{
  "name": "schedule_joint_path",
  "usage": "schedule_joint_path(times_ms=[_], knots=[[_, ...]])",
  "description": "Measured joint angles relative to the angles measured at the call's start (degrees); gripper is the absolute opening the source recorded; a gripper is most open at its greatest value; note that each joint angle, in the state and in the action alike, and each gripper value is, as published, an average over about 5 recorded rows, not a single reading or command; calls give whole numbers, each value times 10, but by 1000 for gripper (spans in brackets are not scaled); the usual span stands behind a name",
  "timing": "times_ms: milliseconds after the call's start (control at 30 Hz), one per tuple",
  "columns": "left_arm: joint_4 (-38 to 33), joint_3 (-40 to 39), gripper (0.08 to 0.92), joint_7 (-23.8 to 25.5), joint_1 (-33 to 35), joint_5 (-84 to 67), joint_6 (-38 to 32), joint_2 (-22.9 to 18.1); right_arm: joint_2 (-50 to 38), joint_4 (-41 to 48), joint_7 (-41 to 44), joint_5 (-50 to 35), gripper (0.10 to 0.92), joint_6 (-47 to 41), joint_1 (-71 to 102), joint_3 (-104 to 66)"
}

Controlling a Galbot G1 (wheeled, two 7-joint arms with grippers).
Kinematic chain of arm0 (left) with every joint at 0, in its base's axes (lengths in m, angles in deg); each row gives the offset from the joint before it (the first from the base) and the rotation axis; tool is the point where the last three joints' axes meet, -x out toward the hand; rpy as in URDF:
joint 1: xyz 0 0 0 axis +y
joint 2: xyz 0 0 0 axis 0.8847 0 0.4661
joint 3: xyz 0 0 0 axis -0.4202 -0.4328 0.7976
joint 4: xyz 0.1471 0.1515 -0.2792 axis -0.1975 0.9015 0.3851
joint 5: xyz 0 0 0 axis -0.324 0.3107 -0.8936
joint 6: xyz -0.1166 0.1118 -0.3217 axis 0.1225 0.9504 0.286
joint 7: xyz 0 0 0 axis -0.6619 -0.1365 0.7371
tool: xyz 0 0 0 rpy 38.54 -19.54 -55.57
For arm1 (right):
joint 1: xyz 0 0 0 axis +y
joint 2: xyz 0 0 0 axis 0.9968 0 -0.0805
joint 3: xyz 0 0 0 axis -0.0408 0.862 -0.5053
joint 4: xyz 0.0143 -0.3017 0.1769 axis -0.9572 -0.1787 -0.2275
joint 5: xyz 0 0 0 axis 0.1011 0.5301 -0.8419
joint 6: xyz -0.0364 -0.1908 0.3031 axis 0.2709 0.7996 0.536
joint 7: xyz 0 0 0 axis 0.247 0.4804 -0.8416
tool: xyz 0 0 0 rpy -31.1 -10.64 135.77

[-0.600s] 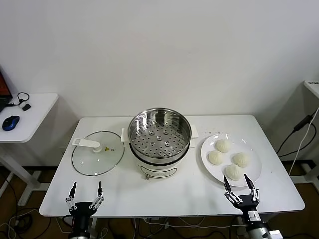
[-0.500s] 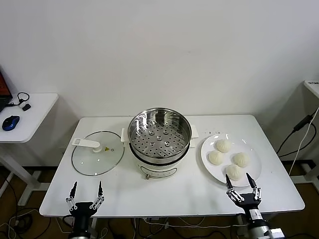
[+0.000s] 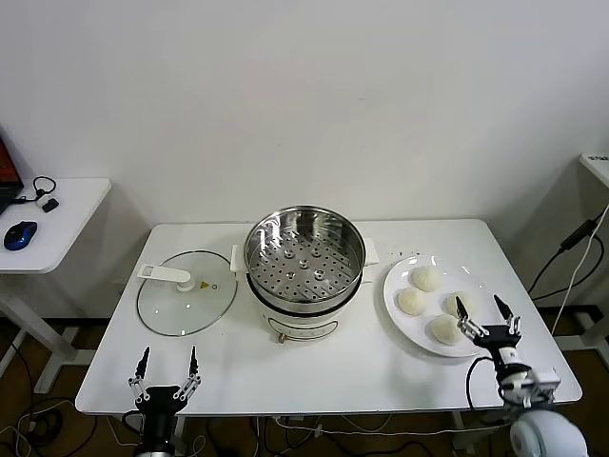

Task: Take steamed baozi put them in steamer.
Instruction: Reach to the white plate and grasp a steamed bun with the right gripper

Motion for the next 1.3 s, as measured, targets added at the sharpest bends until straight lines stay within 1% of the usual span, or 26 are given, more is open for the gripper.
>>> schedule_joint_path(times_ms=[200, 400, 600, 767, 1000, 1300], knots=[[1, -5, 823, 0, 1, 4, -4, 0, -81, 8, 38, 15, 823, -90, -70, 39], [2, -14, 823, -1, 3, 13, -11, 0, -183, 22, 120, 42, 823, -151, -125, 96], [0, -23, 823, -3, 6, 23, -17, 0, -292, 49, 217, 68, 823, -161, -211, 203], [1, -32, 823, -3, 6, 32, -21, 0, -355, 82, 294, 90, 823, -146, -309, 316], [7, -44, 823, -4, 3, 44, -26, 0, -389, 127, 384, 127, 823, -116, -442, 465], [5, -54, 823, -4, 8, 54, -31, 0, -372, 194, 454, 147, 823, -79, -640, 674]])
